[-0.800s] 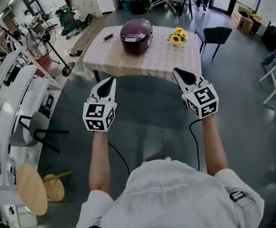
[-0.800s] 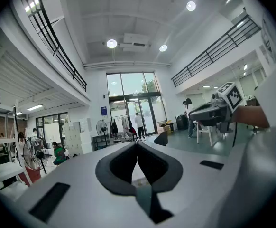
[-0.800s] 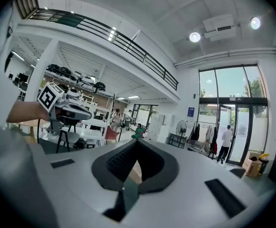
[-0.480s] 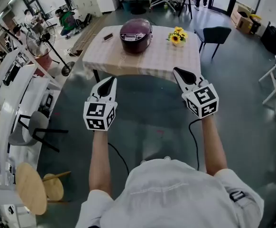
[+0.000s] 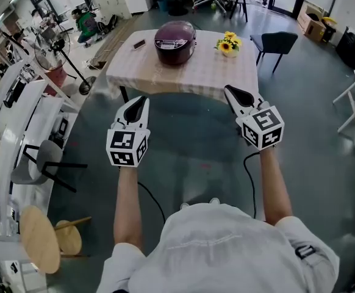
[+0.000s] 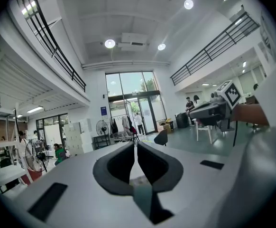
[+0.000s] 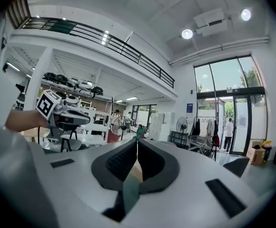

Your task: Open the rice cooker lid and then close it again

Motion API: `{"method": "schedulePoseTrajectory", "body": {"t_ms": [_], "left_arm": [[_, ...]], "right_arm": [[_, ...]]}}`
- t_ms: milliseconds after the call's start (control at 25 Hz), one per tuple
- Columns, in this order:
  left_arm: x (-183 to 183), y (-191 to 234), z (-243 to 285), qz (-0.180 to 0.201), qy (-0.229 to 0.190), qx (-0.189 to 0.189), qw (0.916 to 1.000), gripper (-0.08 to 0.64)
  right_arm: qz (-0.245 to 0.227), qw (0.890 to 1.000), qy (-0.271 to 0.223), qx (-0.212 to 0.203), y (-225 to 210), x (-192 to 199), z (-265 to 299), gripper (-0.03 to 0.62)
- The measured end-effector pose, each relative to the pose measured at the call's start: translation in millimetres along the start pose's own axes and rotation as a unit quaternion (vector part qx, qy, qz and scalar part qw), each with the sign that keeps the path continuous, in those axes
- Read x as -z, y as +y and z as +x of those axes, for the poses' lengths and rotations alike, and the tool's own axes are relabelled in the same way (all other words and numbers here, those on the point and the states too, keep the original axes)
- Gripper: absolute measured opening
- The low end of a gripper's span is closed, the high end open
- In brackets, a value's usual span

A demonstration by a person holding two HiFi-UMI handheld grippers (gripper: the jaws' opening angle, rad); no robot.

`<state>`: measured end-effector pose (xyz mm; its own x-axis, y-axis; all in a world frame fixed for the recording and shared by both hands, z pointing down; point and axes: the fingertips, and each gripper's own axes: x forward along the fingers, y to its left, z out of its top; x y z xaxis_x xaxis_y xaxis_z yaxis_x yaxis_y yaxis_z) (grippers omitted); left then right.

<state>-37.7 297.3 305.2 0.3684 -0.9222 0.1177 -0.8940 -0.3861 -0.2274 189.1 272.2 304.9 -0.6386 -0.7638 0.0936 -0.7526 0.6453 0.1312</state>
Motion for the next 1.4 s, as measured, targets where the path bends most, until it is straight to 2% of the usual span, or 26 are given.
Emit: {"method": "schedulePoseTrajectory", "body": {"t_ms": [160, 200, 240, 440, 920, 1160, 1400], "left_arm": [[3, -1, -3, 0.005, 0.004, 0.004, 1.0000, 0.031], [4, 0, -4, 0.005, 0.005, 0.005, 1.0000, 0.057], [5, 0, -6, 0.007, 0.007, 0.006, 0.9999, 0.095], [10, 1, -13, 0.009, 0.009, 0.011, 0.9999, 0.129], [24, 29, -29, 0.001, 0.015, 0.002, 0.9999, 0.130], [33, 53, -42, -0.005, 0.011, -0.004, 0.9999, 0.130], [47, 66, -45, -0.017, 0.016, 0.007, 0.9997, 0.129]], "right_arm": [[0.006, 1.000, 0.005, -0.005, 4, 4, 3, 0.038], [0.004, 1.000, 0.010, -0.007, 7, 6, 5, 0.098], [0.003, 1.000, 0.014, -0.009, 10, 7, 6, 0.122], [0.005, 1.000, 0.020, -0.016, 22, 11, 10, 0.127], [-0.007, 0.999, 0.030, -0.024, 49, 10, 30, 0.133], [-0.005, 0.999, 0.029, -0.019, 70, 9, 41, 0.132], [0.000, 0.999, 0.041, -0.004, 83, 15, 45, 0.132]]}}
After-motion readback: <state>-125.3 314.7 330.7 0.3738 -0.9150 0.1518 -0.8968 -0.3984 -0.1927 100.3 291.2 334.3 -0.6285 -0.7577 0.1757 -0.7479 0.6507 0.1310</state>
